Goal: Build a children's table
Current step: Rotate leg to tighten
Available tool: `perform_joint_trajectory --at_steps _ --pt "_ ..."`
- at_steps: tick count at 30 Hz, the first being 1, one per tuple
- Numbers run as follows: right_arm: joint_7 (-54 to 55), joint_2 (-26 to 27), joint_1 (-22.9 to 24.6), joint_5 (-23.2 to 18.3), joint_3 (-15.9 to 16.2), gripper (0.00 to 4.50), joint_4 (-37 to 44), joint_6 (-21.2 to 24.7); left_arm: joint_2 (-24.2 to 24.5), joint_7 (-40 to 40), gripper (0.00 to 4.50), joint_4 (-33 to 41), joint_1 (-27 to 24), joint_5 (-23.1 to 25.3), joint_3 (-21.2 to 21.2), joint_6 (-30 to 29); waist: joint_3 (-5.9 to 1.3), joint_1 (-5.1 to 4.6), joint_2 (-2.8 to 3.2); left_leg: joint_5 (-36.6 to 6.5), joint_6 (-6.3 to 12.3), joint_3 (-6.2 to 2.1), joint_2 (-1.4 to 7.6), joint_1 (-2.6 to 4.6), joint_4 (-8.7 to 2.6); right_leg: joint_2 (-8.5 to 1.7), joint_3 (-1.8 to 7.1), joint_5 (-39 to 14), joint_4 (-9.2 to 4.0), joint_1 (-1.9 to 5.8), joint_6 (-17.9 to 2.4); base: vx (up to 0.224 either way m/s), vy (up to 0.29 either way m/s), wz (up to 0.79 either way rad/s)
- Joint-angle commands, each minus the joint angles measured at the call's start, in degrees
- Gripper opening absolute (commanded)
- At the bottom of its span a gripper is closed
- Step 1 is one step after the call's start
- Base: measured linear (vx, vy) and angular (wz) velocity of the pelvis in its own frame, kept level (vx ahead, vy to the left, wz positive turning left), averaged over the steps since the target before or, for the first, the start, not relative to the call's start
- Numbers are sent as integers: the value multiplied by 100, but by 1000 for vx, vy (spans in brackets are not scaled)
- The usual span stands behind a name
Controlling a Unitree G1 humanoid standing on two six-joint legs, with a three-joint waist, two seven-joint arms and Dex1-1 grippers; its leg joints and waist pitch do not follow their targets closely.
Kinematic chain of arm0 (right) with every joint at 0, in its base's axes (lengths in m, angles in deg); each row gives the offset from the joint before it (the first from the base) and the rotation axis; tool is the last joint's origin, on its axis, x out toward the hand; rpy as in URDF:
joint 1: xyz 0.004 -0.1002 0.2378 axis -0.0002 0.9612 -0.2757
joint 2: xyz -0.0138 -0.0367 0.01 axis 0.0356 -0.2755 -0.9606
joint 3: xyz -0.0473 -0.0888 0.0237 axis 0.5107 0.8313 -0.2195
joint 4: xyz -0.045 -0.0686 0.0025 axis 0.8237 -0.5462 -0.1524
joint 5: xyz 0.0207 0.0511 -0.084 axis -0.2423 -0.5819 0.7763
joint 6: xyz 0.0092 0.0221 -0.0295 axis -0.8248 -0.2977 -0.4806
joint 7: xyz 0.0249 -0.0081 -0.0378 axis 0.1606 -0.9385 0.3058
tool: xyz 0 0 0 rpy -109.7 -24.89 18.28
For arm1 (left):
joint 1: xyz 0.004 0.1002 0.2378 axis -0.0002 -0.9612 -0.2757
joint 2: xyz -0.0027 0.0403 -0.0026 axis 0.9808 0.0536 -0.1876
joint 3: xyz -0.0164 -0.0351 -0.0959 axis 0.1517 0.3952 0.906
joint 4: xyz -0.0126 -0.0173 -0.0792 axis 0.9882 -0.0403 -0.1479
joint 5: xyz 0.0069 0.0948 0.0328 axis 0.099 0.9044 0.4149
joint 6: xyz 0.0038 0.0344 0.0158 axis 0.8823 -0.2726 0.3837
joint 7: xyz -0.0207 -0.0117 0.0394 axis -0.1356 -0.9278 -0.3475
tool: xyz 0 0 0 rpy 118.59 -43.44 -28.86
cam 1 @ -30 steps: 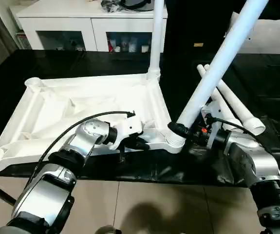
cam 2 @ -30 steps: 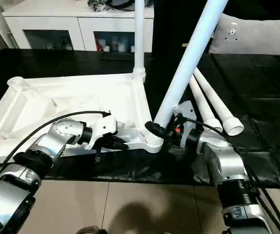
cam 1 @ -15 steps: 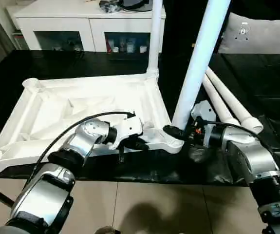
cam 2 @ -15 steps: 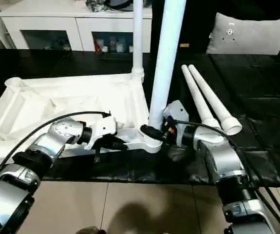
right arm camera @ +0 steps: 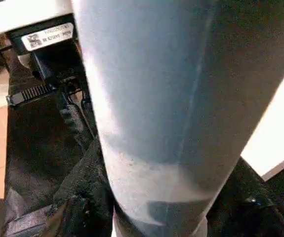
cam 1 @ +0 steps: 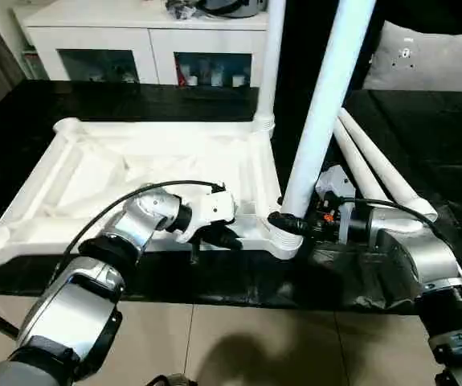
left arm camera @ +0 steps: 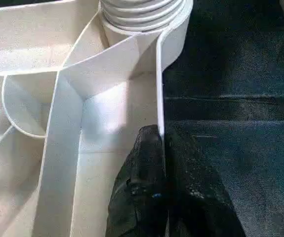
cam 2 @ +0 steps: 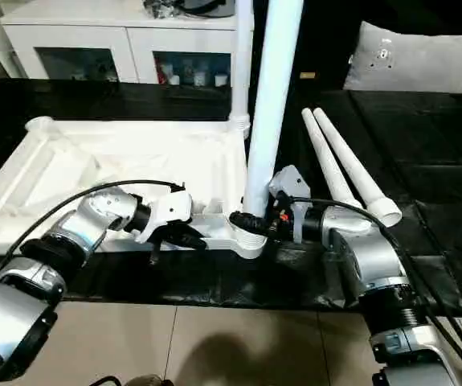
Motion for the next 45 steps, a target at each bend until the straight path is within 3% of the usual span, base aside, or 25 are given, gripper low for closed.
perform_joint_trajectory --at_steps 1,4,5,6,7,8,10,12,13,14,18,19,22,23,24,25,26,27,28,30,31,38,43,44,45 --pt "91 147 384 233 530 189 -349 452 58 135 0 131 68 -47 105 -135 -299 -5 3 -1797 85 -64 237 101 -410 -447 209 -1482 -444 224 -1293 0 0 0" --pt "1023 376 301 508 358 189 -499 567 64 329 0 430 -197 -211 298 -585 -238 -49 7 -2143 -21 -79 236 135 -452 -461 213 -2164 -505 193 -1178 0 0 0" --pt "1580 600 253 548 160 189 -507 721 28 659 0 731 -420 -265 448 -995 -194 -104 -62 -2438 -102 -104 213 144 -473 -466 194 -2825 -551 178 -1018 0 0 0" --pt "1580 600 253 548 160 189 -507 721 28 659 0 731 -420 -265 448 -995 -179 -121 -24 -2589 -180 -135 228 177 -490 -487 198 -3107 -543 157 -973 0 0 0" --pt "1866 721 221 568 66 189 -496 786 -16 852 0 946 -554 -287 513 -1210 -145 -203 -38 -2978 -253 -189 191 253 -468 -503 162 -4035 -672 77 -624 0 0 0" --pt "2391 958 104 571 -121 189 -577 928 -141 1225 0 1399 -802 -268 582 -1621 -146 -232 -29 -3060 -259 -192 177 285 -456 -491 151 -4234 -720 46 -511 0 0 0" --pt "2830 1167 -51 565 -283 189 -749 1007 -323 1494 0 1881 -1034 -268 611 -2024 -152 -351 -52 -3269 -293 -251 184 254 -498 -483 59 -4298 -753 82 -366 0 0 0" --pt "3162 1320 -209 567 -389 189 -966 997 -541 1709 0 2306 -1215 -277 619 -2381 -146 -424 -11 -3468 -289 -260 187 264 -522 -455 -21 -4077 -775 89 -371 -13 29 -9" --pt "3433 1442 -361 548 -481 189 -1215 948 -757 1923 0 2622 -1334 -201 571 -2615 -165 -472 -18 -3603 -303 -296 213 204 -568 -488 -67 -3825 -752 152 -364 -26 58 -17" --pt "3460 1453 -375 545 -491 189 -1238 945 -776 1941 0 2651 -1345 -193 564 -2635 -174 -489 -3 -3665 -317 -297 225 234 -567 -497 -62 -3736 -753 132 -396 0 0 0" --pt "3871 1675 -645 541 -629 189 -1665 925 -1173 2349 0 3330 -1546 -21 354 -3010 -126 -583 -87 -3738 -176 -244 142 304 -484 -478 -147 -4075 -910 30 -255 0 0 0" --pt "3845 1723 -716 540 -628 189 -1750 1049 -1172 2432 0 3400 -1568 71 254 -2980 -113 -630 -56 -3855 -117 -249 113 387 -422 -492 -318 -4296 -1021 9 -64 0 0 0" --pt "3772 1727 -758 623 -553 189 -1815 1117 -1102 2462 0 3578 -1634 155 162 -3111 -109 -681 42 -4364 -234 -352 249 306 -612 -463 -393 -3566 -903 201 -110 0 0 0" --pt "3773 1724 -776 656 -528 189 -1864 1090 -1072 2472 0 3649 -1657 180 141 -3158 -114 -685 39 -4613 -316 -380 313 254 -719 -460 -311 -3033 -762 269 -262 0 0 0" --pt "3747 1717 -791 674 -508 189 -1914 1035 -1033 2476 0 3692 -1670 201 132 -3181 -116 -677 -15 -4551 -363 -333 249 326 -661 -508 -254 -3130 -819 146 -375 0 0 0" --pt "3721 1716 -844 687 -506 189 -2060 896 -991 2533 0 3810 -1709 237 141 -3283 -85 -697 -35 -4417 -310 -294 168 426 -535 -548 -324 -3637 -965 29 -325 0 0 0" --pt "3710 1717 -871 679 -521 189 -2124 835 -974 2560 0 3839 -1718 248 154 -3307 -69 -730 -32 -4347 -265 -309 155 398 -522 -555 -371 -3812 -980 67 -242 0 0 0" --pt "3697 1722 -901 663 -547 189 -2184 775 -963 2578 0 3867 -1727 254 164 -3327 -65 -763 1 -4300 -238 -349 175 296 -562 -560 -409 -3926 -967 179 -111 0 0 0" --pt "3694 1725 -912 657 -556 189 -2203 755 -960 2583 0 3878 -1731 255 166 -3335 -77 -753 23 -4344 -257 -362 193 303 -574 -561 -404 -3884 -955 191 -103 0 0 0" --pt "3707 1744 -1005 633 -631 224 -2341 639 -942 2588 0 3882 -1738 254 170 -3316 -80 -744 19 -4384 -282 -364 188 340 -572 -555 -372 -3786 -953 136 -163 0 0 0" --pt "3707 1744 -1005 633 -631 224 -2341 639 -942 2588 0 3882 -1738 254 170 -3316 -56 -771 -3 -4417 -247 -353 166 378 -539 -531 -430 -3843 -1004 101 -142 0 0 0" --pt "3581 1719 -1069 617 -707 290 -2484 405 -765 2640 0 3754 -1638 252 264 -3263 -59 -738 8 -4449 -244 -349 198 384 -549 -563 -455 -3695 -967 134 -210 0 0 0" --pt "3370 1605 -914 603 -676 337 -2238 366 -674 2675 0 3608 -1554 254 328 -3150 -89 -656 -11 -3756 -162 -310 177 319 -511 -637 -361 -3672 -956 151 -321 0 0 0" --pt "3170 1470 -677 531 -706 349 -1852 396 -586 2655 0 3466 -1490 242 374 -3027 -130 -574 -15 -3257 -100 -286 202 220 -539 -632 -262 -3241 -878 201 -475 0 0 0" --pt "3157 1462 -663 527 -709 361 -1831 396 -580 2653 0 3457 -1487 241 375 -3020 -175 -498 -17 -2887 -67 -242 236 208 -541 -623 -194 -2757 -816 201 -657 0 0 0"
